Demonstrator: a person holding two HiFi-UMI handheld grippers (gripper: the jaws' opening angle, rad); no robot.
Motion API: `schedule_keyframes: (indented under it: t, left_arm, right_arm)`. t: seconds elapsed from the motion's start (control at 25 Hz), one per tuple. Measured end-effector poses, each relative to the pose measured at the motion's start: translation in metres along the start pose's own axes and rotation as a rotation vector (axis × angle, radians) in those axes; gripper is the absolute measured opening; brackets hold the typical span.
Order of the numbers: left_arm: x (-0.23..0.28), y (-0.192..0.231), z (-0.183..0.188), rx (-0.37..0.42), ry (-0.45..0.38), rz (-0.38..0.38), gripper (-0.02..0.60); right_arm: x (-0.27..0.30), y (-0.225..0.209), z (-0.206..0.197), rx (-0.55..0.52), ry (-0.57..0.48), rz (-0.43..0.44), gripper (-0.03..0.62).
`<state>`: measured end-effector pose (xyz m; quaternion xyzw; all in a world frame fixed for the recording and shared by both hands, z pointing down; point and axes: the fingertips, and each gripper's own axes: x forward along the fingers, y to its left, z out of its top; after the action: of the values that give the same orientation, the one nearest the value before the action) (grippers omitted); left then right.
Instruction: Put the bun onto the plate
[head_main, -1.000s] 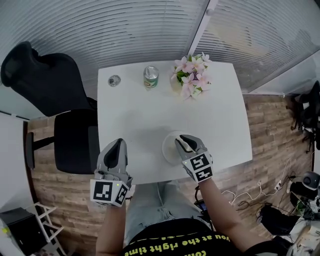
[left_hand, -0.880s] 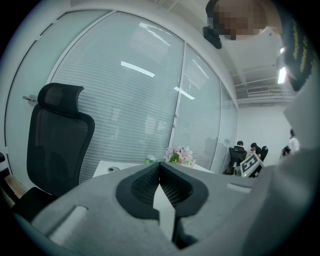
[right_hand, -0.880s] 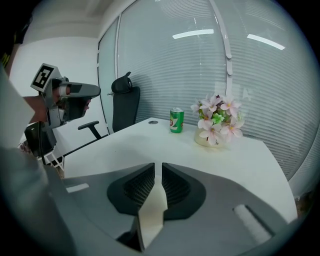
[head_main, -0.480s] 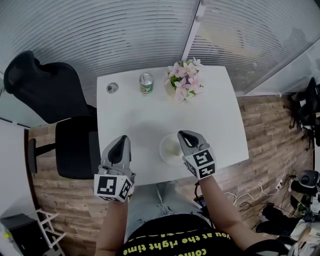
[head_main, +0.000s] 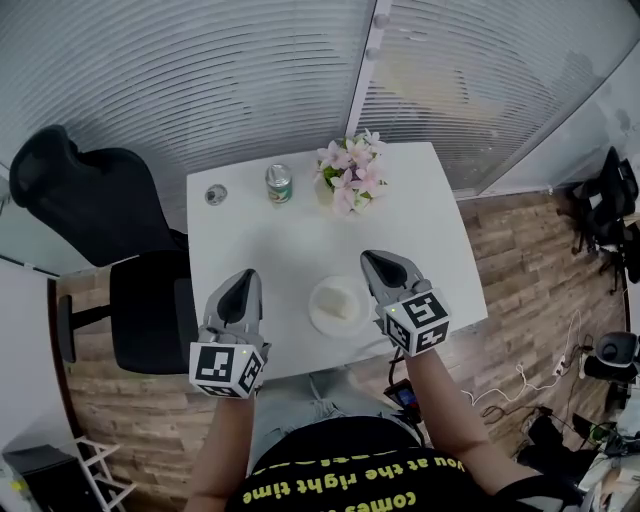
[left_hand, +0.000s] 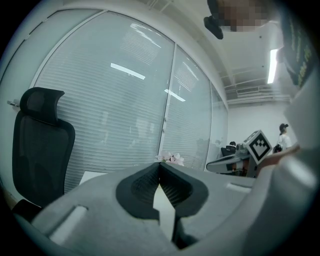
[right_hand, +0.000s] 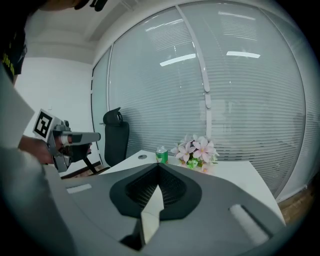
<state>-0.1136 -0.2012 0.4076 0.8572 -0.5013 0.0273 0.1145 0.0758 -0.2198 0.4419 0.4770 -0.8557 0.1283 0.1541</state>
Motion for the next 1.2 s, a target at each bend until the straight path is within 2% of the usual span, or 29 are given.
schedule_keyframes:
  t: [0.16,0.6,1.2]
  left_arm:
    - [0.007,-0.004,0.006,-0.044,-0.018,-0.014,0.0]
    - [0.022,-0.019,0.019,-0.028,-0.037,-0.061,0.0]
    - [0.023,-0.018,0.019,-0.027,-0.039,-0.059,0.0]
  right_arm:
    - [-0.012,-0.01,0.026,-0.012,-0.052,-0.023,0.008]
    - [-0.034,-0.025,0.089,-0.037,-0.184,-0.052,0.008]
    - [-0.038,-0.023,0.104,-0.04,-0.234,-0.059,0.006]
